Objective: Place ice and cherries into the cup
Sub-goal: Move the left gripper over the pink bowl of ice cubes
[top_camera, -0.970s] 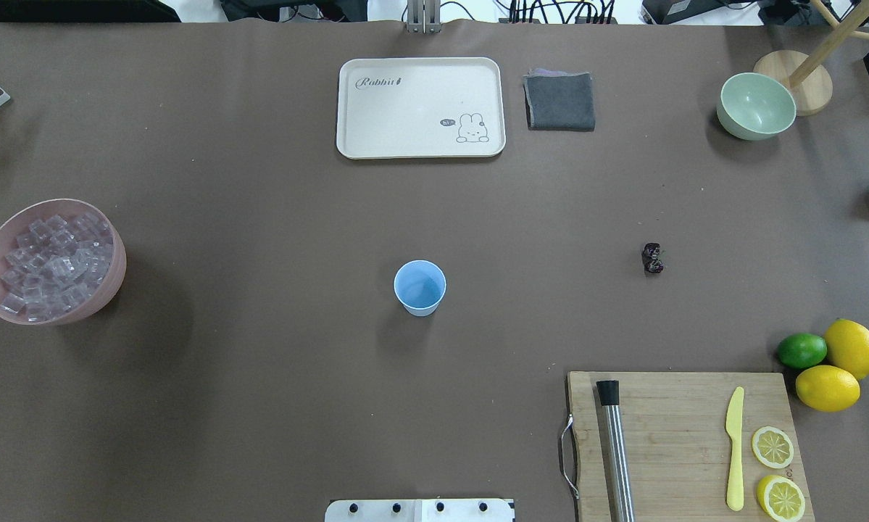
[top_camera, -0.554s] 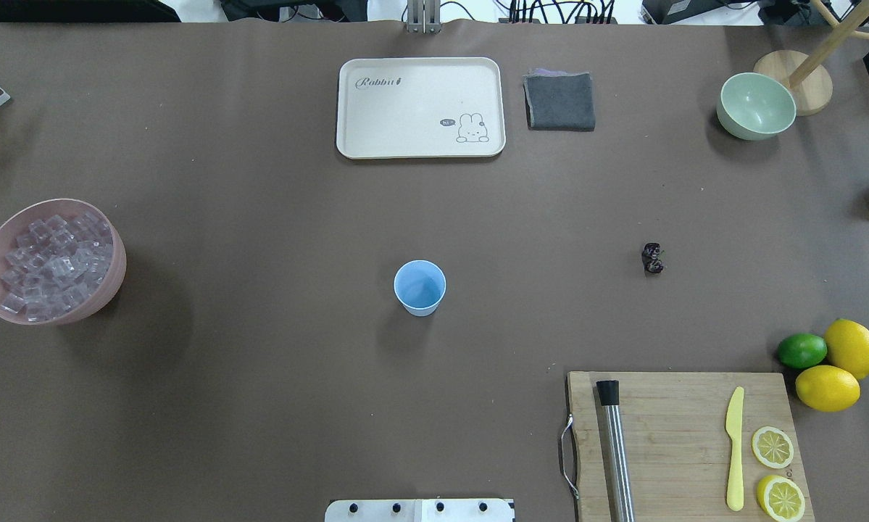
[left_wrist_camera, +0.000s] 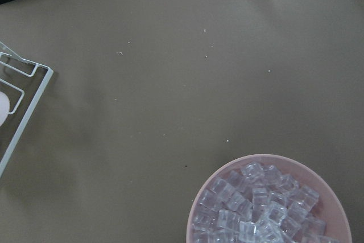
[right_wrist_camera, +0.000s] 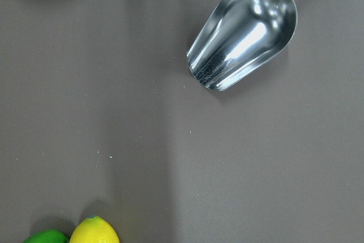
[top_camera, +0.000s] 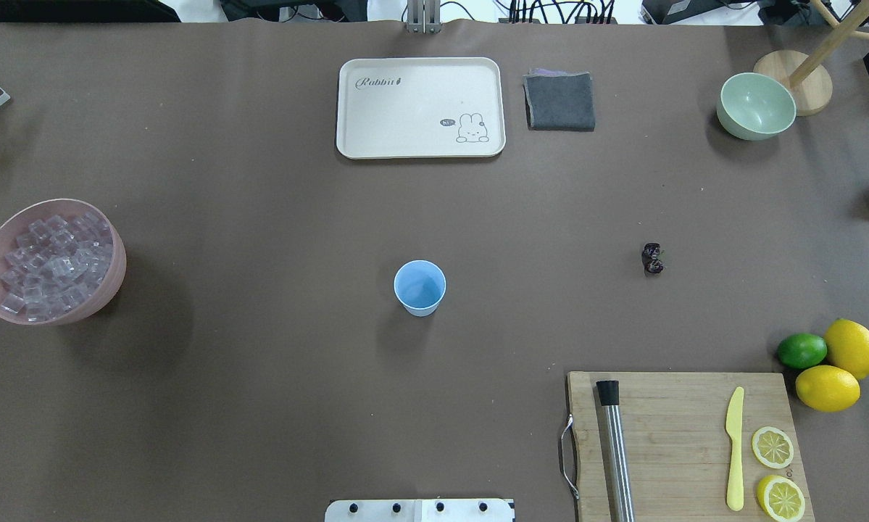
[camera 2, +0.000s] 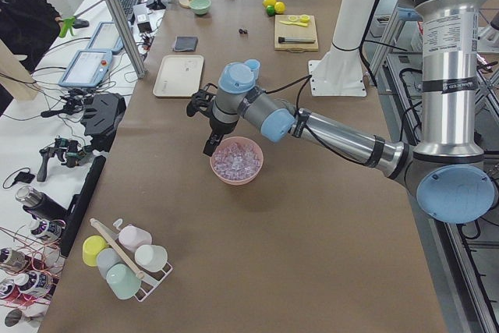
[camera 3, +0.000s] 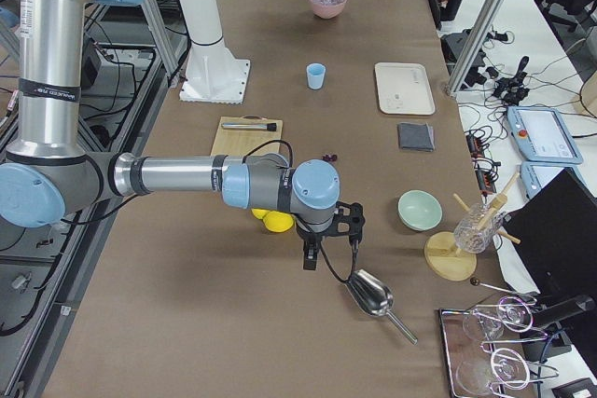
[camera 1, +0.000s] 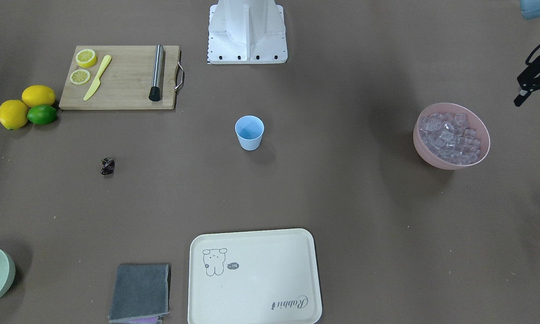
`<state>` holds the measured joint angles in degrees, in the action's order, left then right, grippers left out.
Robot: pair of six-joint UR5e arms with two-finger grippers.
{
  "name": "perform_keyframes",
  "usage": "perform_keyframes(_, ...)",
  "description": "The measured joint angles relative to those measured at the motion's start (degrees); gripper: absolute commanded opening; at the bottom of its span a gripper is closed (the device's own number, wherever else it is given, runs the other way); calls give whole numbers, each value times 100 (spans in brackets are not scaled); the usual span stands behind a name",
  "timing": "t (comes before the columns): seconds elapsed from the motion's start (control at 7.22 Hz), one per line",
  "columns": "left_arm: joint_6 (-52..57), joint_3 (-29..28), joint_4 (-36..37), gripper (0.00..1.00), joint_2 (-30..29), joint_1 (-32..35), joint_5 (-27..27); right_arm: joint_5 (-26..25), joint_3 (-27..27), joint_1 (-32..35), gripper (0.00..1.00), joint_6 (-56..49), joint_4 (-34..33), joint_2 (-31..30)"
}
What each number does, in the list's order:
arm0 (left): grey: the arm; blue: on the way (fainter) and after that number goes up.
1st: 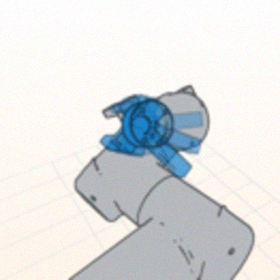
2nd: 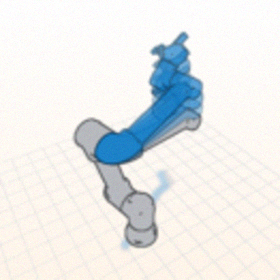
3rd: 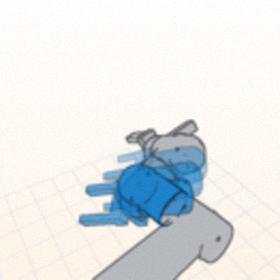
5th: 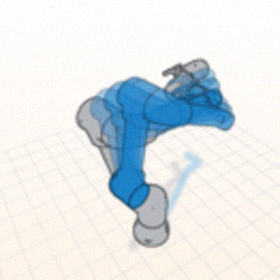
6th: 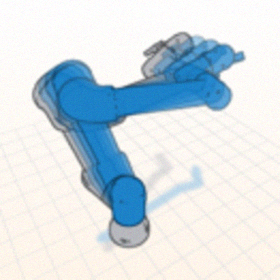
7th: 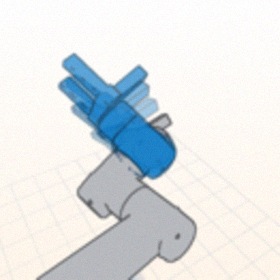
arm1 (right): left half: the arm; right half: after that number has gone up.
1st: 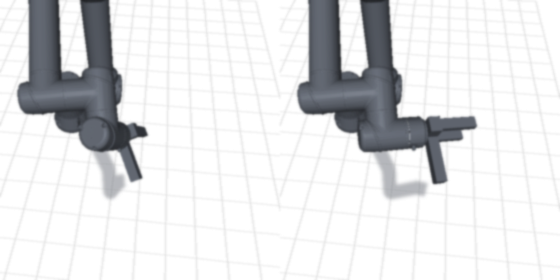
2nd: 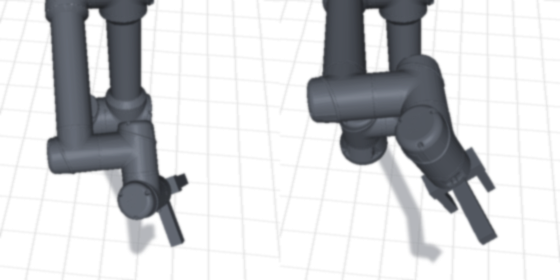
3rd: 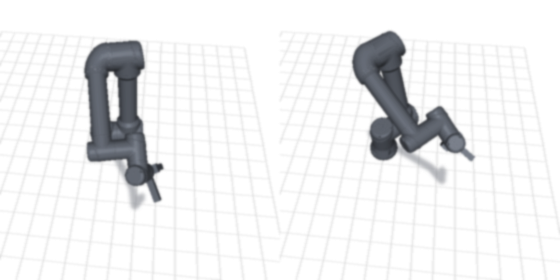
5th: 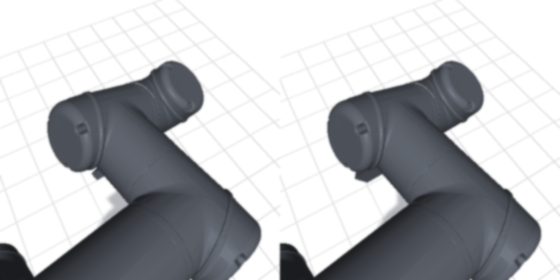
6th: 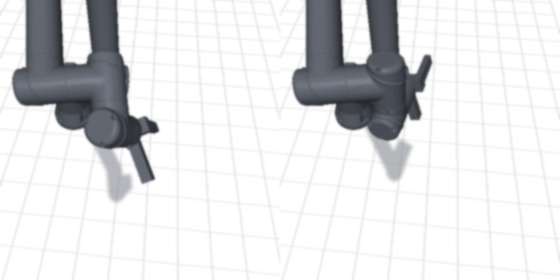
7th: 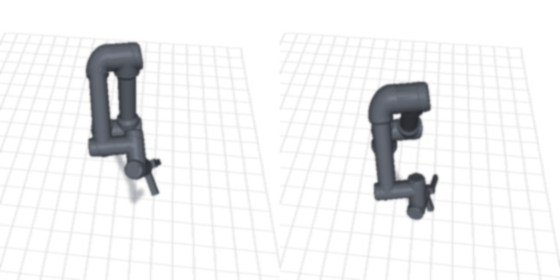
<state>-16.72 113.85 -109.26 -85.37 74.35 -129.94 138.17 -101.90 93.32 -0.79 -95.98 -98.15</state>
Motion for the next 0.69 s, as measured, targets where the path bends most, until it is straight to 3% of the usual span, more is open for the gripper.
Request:
perform_keyframes(0.42,-773,-285,-632,98,-9,-1124,368,23,-14,87,100,8,-5,-34)
perform_keyframes(0.69,-1074,-624,-1107,98,22,-1434,445,33,-18,96,100,11,-8,-37)
